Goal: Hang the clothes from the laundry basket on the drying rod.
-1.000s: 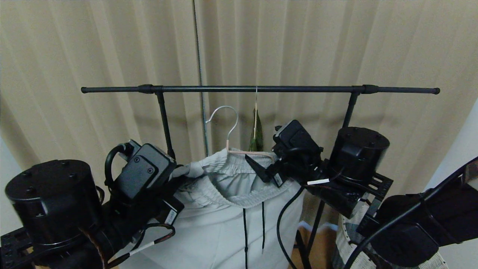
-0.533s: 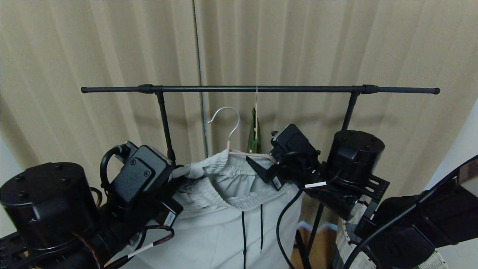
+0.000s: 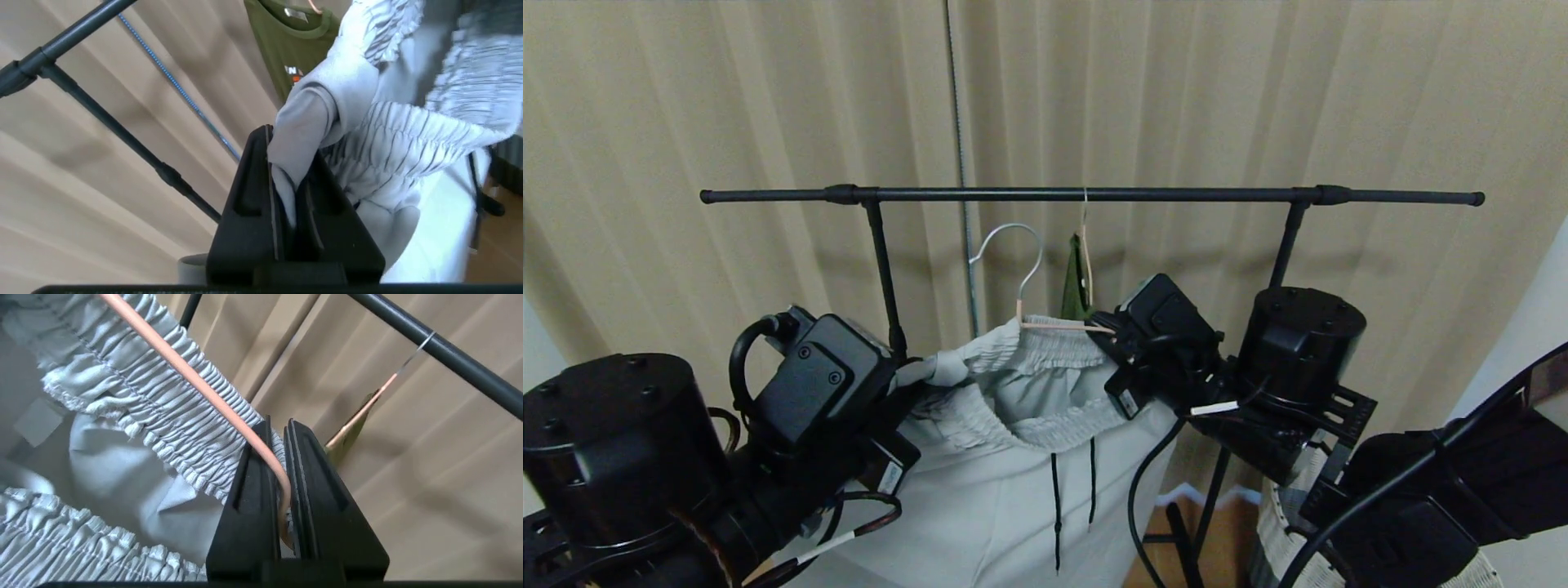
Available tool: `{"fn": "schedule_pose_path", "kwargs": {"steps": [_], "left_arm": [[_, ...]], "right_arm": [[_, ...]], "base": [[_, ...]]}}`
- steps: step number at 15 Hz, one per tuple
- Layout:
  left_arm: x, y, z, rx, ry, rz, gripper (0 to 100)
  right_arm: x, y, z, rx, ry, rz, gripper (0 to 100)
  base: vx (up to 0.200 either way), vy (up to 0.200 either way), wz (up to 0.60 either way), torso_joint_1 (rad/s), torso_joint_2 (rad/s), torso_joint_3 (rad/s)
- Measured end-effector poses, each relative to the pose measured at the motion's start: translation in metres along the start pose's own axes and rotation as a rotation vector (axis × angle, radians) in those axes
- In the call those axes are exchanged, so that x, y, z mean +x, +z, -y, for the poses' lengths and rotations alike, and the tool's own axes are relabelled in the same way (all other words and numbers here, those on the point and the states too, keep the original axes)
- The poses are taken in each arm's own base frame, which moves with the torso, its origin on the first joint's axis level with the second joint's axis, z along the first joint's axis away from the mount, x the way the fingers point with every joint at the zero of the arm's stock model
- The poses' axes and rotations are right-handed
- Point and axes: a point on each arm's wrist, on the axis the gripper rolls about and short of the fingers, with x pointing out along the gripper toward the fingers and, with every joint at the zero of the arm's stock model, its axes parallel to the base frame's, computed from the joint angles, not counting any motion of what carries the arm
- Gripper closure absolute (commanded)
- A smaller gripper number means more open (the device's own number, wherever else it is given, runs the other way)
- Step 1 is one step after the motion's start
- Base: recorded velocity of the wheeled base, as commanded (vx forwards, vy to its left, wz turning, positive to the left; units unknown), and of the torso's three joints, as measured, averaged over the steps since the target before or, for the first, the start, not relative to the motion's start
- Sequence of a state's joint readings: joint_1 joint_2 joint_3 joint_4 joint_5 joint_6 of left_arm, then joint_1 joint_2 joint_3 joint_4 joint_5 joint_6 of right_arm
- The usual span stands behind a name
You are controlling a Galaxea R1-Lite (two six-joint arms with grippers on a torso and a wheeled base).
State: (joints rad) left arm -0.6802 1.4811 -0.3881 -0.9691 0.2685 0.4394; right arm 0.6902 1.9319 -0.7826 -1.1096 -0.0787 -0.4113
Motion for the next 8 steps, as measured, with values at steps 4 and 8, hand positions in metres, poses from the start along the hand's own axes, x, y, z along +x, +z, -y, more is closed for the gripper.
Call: {"fn": "schedule_pose_path", "kwargs": {"steps": [4,8], "left_arm": [[-0.001,-0.005,-0.004,-0.003,0.016,-0.017,0],[-0.003,-0.005,-0.005,-0.006,0.009,-0.01,0]], "right_arm": [[-0.005,0.0,0.0,0.0,-0.003,0.006,100],[-0.013,0.004,0.004,-0.001,-0.021,0.012,100]], "base": [[0.0,0.0,0.0,0.0,0.0,0.0],[0.0,0.0,0.0,0.0,0.0,0.0]]}}
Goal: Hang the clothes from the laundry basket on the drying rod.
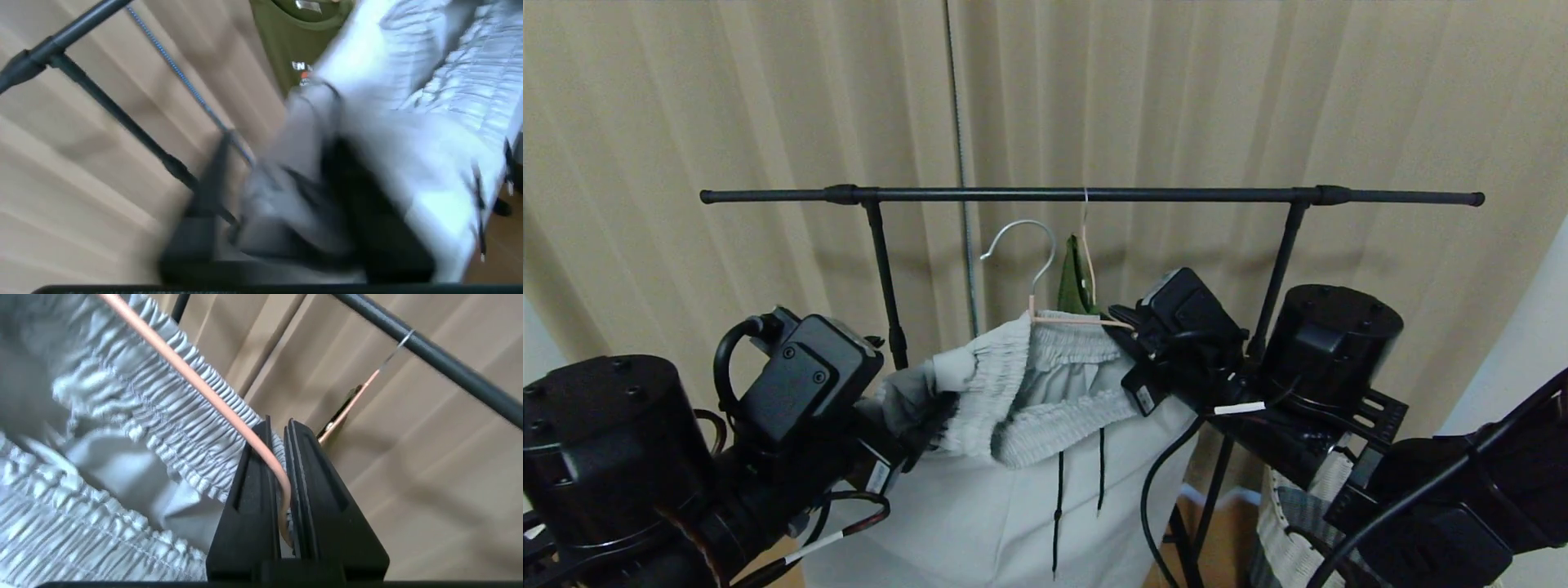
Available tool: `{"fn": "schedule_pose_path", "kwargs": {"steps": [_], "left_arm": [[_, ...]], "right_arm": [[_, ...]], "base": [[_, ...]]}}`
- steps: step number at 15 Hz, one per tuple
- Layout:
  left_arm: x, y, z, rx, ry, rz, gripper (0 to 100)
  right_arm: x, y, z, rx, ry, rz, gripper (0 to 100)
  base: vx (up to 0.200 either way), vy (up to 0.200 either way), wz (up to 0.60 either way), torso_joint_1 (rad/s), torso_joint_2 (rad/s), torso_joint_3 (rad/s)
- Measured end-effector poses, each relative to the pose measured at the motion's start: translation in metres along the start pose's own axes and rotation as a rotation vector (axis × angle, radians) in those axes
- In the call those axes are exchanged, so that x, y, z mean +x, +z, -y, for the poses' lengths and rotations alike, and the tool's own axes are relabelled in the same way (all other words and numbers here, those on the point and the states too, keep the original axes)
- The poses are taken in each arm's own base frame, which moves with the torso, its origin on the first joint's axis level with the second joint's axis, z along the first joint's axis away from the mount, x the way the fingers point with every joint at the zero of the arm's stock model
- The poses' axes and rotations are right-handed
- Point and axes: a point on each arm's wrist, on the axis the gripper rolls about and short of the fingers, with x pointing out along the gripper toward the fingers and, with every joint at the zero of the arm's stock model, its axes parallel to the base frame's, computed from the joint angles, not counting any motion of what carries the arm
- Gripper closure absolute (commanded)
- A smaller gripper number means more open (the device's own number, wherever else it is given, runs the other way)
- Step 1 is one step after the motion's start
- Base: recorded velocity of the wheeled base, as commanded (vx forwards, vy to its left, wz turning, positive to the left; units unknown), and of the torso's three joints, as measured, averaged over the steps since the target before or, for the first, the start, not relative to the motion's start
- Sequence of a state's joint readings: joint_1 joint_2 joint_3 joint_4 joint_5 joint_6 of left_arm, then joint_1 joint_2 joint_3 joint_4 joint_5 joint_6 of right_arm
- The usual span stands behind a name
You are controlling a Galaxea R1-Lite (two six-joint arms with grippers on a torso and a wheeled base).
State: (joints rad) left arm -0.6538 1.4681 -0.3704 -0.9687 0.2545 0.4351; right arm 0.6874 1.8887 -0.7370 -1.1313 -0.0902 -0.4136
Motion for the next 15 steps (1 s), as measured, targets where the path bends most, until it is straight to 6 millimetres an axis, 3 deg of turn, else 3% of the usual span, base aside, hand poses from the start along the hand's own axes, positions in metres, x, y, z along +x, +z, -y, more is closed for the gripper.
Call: {"fn": "schedule_pose_path", "kwargs": {"steps": [8,15], "left_arm": [[-0.037,0.002,-0.013,-0.038,-0.057,0.113,0],[-0.061,-0.038,-0.012,-0.102,-0.041,-0.013,0]], "right_arm": [[-0.036,-0.013,0.044,0.001,-0.127,-0.069,100],[-0.061,-0.002,0.074,0.002,-0.233,-0.039,100]], "base": [[0.0,0.0,0.0,0.0,0.0,0.0],[0.0,0.0,0.0,0.0,0.0,0.0]]}}
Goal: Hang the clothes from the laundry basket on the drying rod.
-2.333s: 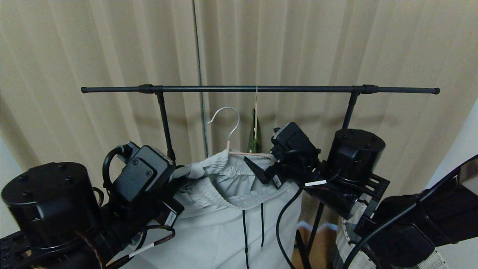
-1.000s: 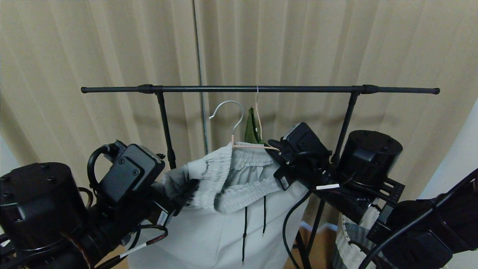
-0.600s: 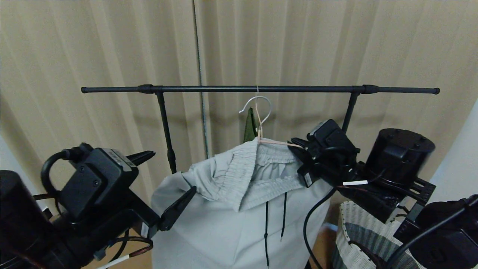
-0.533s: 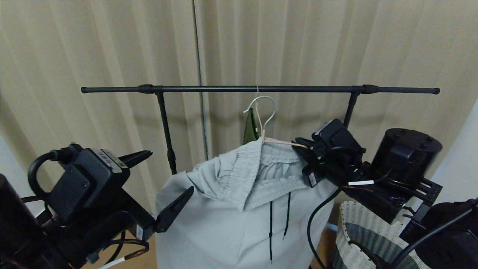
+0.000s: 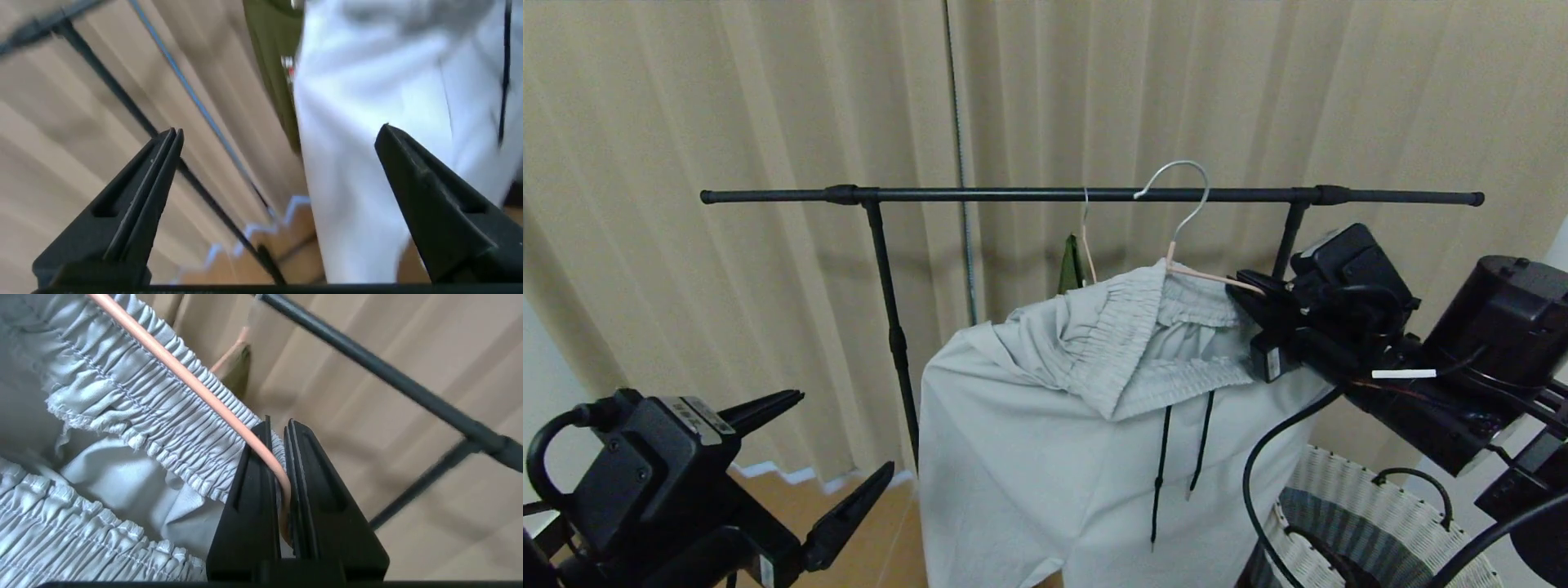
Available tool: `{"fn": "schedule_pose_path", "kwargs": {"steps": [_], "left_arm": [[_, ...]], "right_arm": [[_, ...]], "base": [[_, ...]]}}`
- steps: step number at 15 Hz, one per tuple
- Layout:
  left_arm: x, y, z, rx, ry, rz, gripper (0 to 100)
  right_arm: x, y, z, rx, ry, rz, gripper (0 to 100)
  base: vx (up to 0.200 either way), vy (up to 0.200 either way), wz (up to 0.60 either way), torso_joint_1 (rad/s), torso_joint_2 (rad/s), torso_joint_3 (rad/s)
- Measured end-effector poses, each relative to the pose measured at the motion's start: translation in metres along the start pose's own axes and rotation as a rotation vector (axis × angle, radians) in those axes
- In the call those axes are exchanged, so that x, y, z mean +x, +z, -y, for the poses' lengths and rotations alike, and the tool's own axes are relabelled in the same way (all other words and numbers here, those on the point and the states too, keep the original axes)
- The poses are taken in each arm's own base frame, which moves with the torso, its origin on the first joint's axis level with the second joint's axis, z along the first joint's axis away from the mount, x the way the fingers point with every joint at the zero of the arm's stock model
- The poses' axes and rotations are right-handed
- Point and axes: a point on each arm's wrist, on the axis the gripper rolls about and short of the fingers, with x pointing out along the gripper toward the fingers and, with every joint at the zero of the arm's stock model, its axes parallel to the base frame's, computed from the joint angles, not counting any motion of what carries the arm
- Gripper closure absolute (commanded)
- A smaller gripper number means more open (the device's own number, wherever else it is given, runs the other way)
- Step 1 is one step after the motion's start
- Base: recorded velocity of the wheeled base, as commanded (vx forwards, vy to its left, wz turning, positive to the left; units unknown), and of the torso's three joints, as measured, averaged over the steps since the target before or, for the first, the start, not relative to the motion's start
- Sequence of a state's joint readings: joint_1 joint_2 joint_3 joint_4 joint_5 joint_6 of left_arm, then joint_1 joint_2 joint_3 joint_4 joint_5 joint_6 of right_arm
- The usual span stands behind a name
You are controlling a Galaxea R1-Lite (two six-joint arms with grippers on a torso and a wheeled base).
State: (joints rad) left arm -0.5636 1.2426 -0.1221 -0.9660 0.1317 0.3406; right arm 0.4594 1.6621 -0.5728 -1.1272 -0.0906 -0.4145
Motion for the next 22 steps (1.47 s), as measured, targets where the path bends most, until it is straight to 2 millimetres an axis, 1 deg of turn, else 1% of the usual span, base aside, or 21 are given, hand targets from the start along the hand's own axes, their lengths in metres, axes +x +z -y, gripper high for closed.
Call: {"fn": "schedule_pose_path", "kwargs": {"steps": [2,3,5,10,11,15,19,22], "left_arm": [[-0.006,-0.014,0.004,-0.002,-0.018,-0.057,0],[-0.006,-0.018,0.006,-0.001,-0.024,-0.075,0],[-0.001,-0.023,0.007,-0.015,-0.032,-0.112,0],[0.024,-0.017,0.006,-0.031,-0.026,-0.135,0],[0.027,-0.018,0.006,-0.031,-0.023,-0.144,100],[0.03,-0.025,0.005,-0.029,-0.015,-0.185,100],[0.017,-0.051,-0.007,0.036,0.05,-0.31,100],[0.01,-0.061,-0.013,0.081,0.086,-0.367,100]], "right_arm": [[-0.007,0.007,0.004,0.003,-0.004,0.025,100],[-0.009,0.01,0.005,0.007,-0.003,0.039,100],[-0.014,0.016,0.005,0.015,0.001,0.064,100],[-0.021,0.032,-0.008,0.034,0.065,0.125,100],[-0.021,0.033,-0.008,0.035,0.068,0.131,100],[-0.02,0.035,-0.009,0.034,0.069,0.129,100],[-0.014,0.037,-0.002,0.026,0.055,0.086,100],[-0.01,0.041,0.005,0.02,0.049,0.043,100]], "base": [[0.0,0.0,0.0,0.0,0.0,0.0],[0.0,0.0,0.0,0.0,0.0,0.0],[0.0,0.0,0.0,0.0,0.0,0.0],[0.0,0.0,0.0,0.0,0.0,0.0],[0.0,0.0,0.0,0.0,0.0,0.0],[0.0,0.0,0.0,0.0,0.0,0.0],[0.0,0.0,0.0,0.0,0.0,0.0],[0.0,0.0,0.0,0.0,0.0,0.0]]}}
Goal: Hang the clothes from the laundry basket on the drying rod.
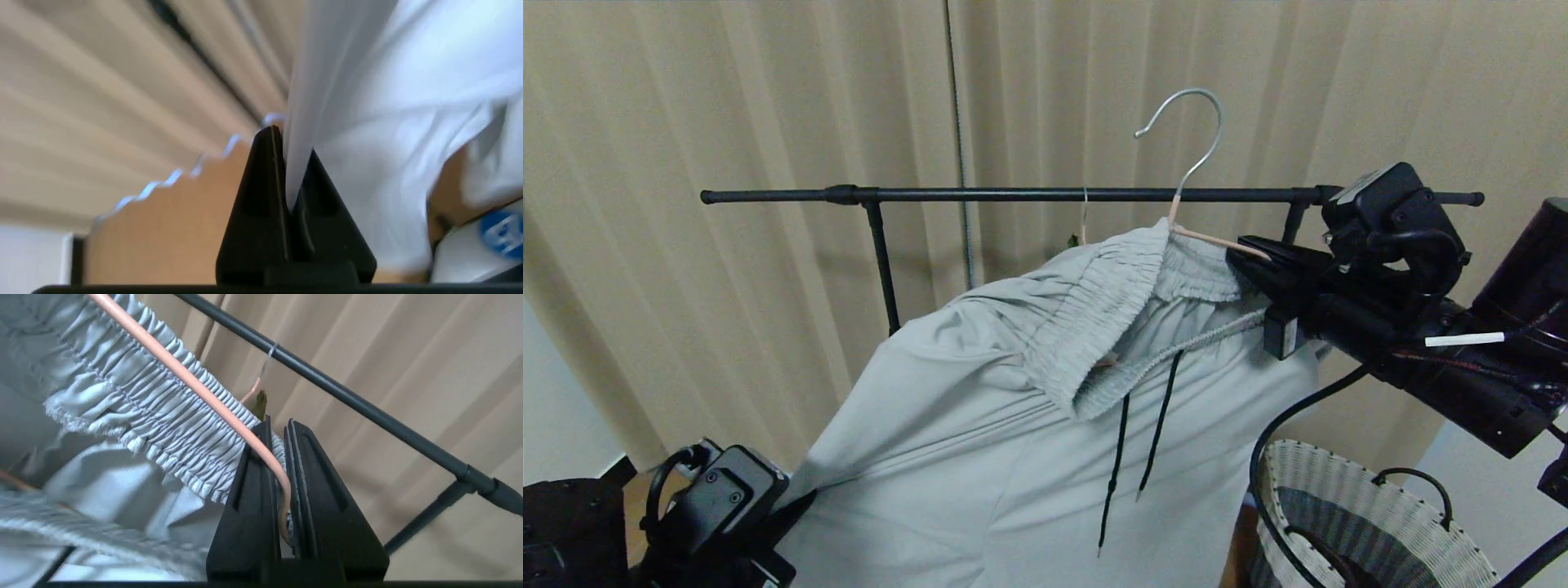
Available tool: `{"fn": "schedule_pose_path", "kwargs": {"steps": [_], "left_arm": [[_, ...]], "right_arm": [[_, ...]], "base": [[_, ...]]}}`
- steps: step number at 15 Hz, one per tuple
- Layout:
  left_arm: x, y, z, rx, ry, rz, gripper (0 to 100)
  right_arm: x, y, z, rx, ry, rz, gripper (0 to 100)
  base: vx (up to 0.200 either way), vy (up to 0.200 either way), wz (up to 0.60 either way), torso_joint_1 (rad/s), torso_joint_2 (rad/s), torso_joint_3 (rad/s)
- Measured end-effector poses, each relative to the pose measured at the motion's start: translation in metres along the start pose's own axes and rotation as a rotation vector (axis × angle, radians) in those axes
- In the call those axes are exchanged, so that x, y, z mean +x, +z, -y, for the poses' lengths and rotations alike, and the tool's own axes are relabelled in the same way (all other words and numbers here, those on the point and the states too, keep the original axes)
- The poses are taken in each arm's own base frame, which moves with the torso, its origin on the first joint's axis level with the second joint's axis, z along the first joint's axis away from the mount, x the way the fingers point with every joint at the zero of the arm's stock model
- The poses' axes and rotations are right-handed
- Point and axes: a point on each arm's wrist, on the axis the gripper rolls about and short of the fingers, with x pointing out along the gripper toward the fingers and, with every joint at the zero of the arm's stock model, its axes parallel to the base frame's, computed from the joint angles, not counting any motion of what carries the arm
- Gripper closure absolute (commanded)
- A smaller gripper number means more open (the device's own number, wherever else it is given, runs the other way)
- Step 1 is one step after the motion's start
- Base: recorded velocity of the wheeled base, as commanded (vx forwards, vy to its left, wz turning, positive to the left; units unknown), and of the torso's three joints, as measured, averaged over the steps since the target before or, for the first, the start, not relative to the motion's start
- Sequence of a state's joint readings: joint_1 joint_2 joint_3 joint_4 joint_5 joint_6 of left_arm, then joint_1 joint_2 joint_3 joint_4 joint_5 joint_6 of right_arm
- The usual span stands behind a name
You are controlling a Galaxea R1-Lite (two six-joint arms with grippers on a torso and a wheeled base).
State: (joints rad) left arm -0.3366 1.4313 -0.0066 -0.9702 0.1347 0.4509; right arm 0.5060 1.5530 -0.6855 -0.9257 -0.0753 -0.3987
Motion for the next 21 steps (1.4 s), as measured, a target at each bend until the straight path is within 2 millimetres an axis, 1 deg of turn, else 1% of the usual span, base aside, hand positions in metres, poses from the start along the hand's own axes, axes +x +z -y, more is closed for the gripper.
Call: {"fn": "schedule_pose_path", "kwargs": {"steps": [7,9,10,12,13,15,16,18,20,21], "left_arm": [[0.0,-0.005,-0.007,0.102,0.043,-0.034,100],[-0.001,-0.005,-0.007,0.101,0.046,-0.029,100],[-0.002,-0.004,-0.008,0.097,0.05,-0.02,0],[-0.006,-0.002,-0.009,0.069,0.057,0.003,0],[-0.009,0.0,-0.009,0.026,0.06,0.029,0],[-0.015,0.01,-0.01,-0.078,0.061,0.104,0],[-0.018,0.014,-0.011,-0.104,0.064,0.138,0],[-0.028,0.022,-0.015,-0.168,0.084,0.214,0],[-0.037,0.029,-0.02,-0.223,0.104,0.28,0],[-0.042,0.03,-0.021,-0.243,0.108,0.294,0]], "right_arm": [[0.001,0.017,0.009,0.0,-0.017,0.016,100],[0.001,0.017,0.009,0.001,-0.019,0.018,100],[0.0,0.016,0.009,0.001,-0.02,0.013,100],[-0.001,0.015,0.009,0.002,-0.023,0.01,100],[-0.002,0.013,0.008,0.0,-0.021,0.0,100],[-0.005,0.005,0.005,-0.004,-0.018,-0.05,100],[-0.007,0.003,0.005,-0.007,-0.025,-0.071,100],[-0.015,-0.01,0.008,-0.018,-0.05,-0.152,100],[-0.021,-0.015,0.012,-0.031,-0.065,-0.183,100],[-0.024,-0.02,0.017,-0.05,-0.079,-0.214,100]], "base": [[0.0,0.0,0.0,0.0,0.0,0.0],[0.0,0.0,0.0,0.0,0.0,0.0],[0.0,0.0,0.0,0.0,0.0,0.0],[0.0,0.0,0.0,0.0,0.0,0.0],[0.0,0.0,0.0,0.0,0.0,0.0],[0.0,0.0,0.0,0.0,0.0,0.0],[0.0,0.0,0.0,0.0,0.0,0.0],[0.0,0.0,0.0,0.0,0.0,0.0],[0.0,0.0,0.0,0.0,0.0,0.0],[0.0,0.0,0.0,0.0,0.0,0.0]]}}
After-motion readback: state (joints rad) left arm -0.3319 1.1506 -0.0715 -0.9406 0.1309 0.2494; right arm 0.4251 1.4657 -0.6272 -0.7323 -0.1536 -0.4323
